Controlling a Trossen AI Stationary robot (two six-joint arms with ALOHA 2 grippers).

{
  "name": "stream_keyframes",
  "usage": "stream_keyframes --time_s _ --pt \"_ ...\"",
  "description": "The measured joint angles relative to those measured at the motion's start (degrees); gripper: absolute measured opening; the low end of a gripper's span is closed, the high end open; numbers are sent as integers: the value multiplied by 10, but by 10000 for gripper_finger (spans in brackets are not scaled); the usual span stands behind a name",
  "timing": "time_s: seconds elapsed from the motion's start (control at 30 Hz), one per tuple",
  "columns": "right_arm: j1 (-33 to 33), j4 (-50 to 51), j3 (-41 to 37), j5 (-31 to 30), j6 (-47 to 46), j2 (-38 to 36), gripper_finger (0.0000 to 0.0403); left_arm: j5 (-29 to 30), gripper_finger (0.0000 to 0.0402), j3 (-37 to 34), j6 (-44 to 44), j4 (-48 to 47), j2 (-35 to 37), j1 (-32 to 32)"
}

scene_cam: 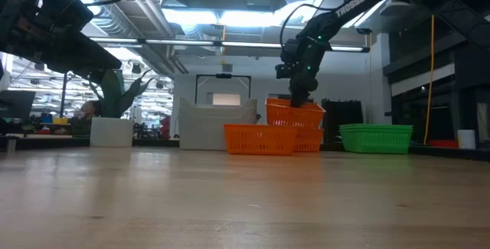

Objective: Stack baskets by color
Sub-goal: Stack the right orange bin on the top orange bin, then stack the orange bin on the orange bins

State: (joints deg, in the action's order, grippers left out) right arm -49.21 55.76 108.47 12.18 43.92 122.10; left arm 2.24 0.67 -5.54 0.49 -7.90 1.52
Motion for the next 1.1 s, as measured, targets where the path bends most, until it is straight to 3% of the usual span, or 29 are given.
stream_keyframes --time_s 0.33,0.83,1.1 --pt "0 -1 0 10 0 20 4 0 0 0 0 0 0 0" --pt "3 7 0 10 -6 20 85 0 0 0 0 0 0 0" --pt "19 127 90 10 -35 18 87 0 0 0 0 0 0 0"
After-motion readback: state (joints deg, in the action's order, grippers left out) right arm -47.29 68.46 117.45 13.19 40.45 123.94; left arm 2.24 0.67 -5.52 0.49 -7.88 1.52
